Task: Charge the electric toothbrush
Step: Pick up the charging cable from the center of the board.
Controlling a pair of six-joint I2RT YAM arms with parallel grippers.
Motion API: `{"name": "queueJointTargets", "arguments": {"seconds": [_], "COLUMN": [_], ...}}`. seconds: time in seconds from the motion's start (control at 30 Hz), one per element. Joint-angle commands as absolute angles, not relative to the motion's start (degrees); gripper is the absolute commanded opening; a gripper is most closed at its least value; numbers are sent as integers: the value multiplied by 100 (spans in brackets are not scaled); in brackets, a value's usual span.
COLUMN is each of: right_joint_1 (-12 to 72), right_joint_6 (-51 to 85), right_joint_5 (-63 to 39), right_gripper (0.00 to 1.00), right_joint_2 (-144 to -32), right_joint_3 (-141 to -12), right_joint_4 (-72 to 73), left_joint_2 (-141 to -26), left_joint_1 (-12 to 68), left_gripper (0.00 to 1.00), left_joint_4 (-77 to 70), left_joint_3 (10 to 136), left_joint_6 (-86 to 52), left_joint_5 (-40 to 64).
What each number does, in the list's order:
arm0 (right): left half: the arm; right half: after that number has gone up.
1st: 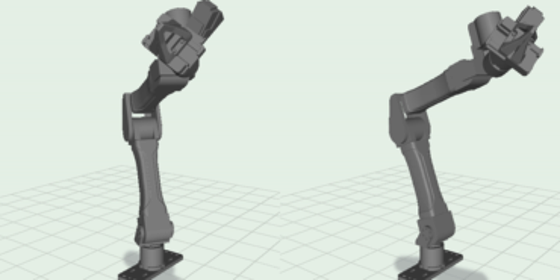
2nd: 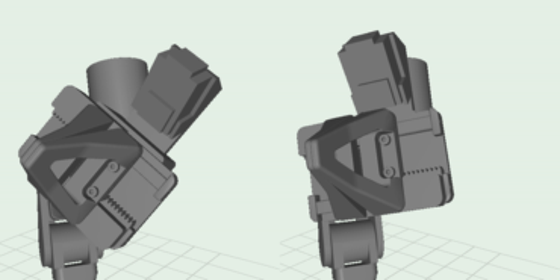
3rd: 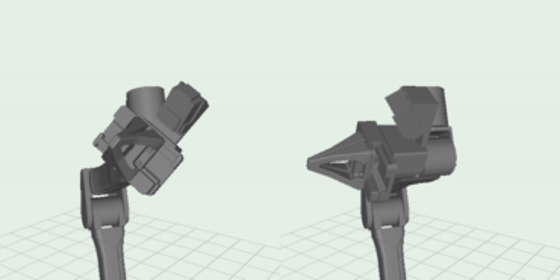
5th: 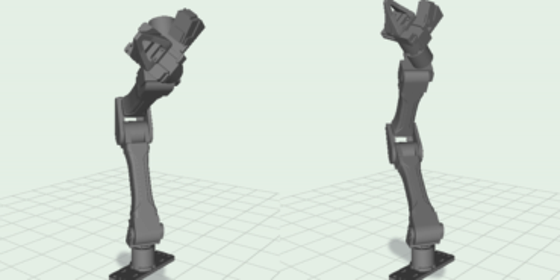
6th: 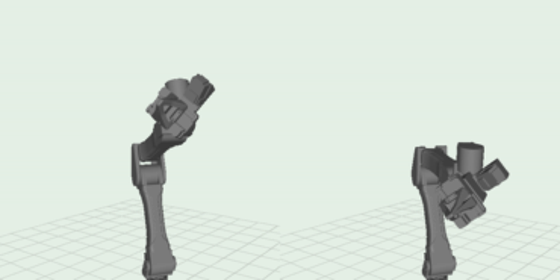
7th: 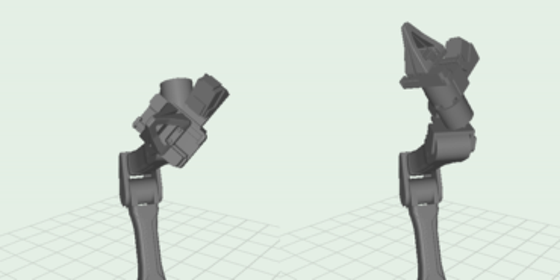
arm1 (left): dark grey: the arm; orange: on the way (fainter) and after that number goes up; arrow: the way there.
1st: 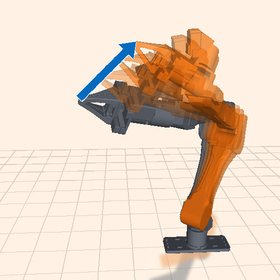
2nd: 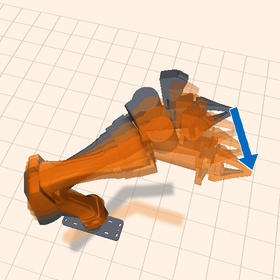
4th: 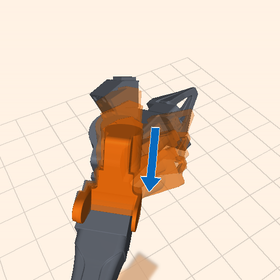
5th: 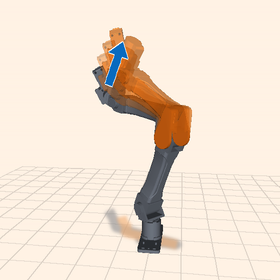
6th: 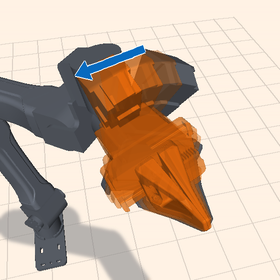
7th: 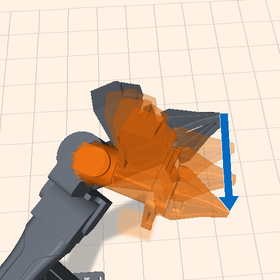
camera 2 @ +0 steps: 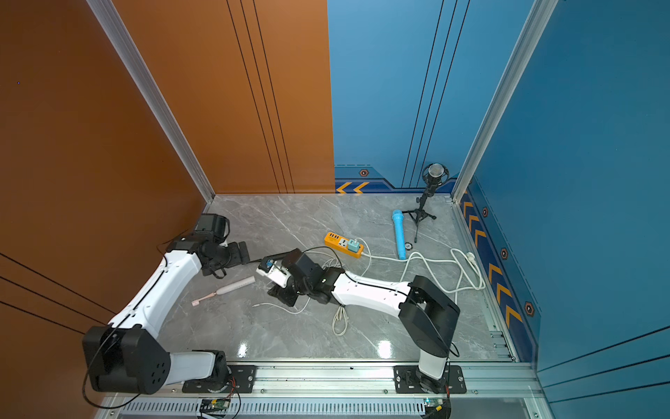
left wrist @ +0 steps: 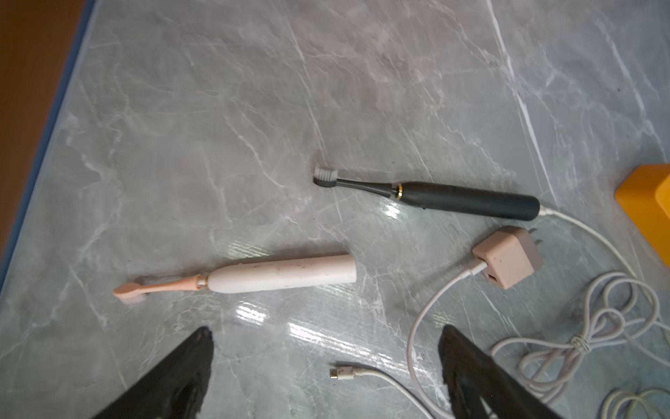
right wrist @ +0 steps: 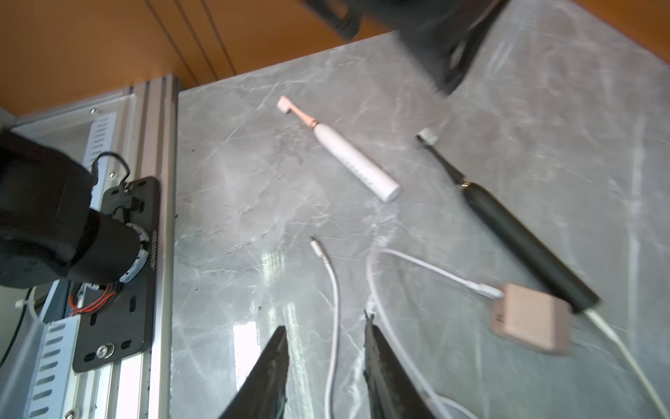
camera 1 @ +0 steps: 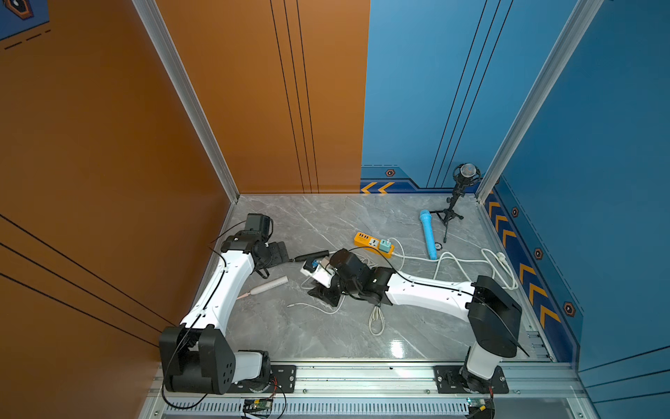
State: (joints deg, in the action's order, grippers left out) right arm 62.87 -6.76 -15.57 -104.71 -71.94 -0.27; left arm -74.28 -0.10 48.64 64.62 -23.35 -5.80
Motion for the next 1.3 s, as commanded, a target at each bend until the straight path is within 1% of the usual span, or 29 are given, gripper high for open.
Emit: {"name": "queueJointTargets", "arguments": {"seconds": [0.0,0.1,0.2,0.3,0.8,1.03,1.27], "right_joint_1": [6471,6480,6462,6452,6256,6160,6091], "right_joint_6": [-1487,-1568,-1837,-1992,-2312,-2320,-2255], "right_joint_5": [-1327,-1596,-1919,-2030,-2323,-2574,-2577], "right_gripper": [36,35,34,33,31,26,21], "right_joint_2": [-11028,-11468,-11838,-12289,-12897,-13139,-13202], "right_joint_3": [-7083,-7221,-7635,-7857,-8574,-8696,-8664], "right_joint_4": [644,1056,870,897,625,418,417], "left_joint_2": [-7218,-7133,-7138,-7169,-7330,-7349,-7366], "left_joint_1": [-277,-728,-1096,-1246,-1221,-1197,-1173], "left_gripper": [99,100,100,100,99,99,98], "left_joint_4": [5202,5205,5201,5178,5082,5071,5050], "left_joint_3": [6537,6518,6498,6475,6393,6396,6402], "left_joint_6": [-2140,-2100,-2054,-1974,-1872,-1828,-1846], "left_joint_5": [-551,-606,-572,-510,-183,-141,-92]}}
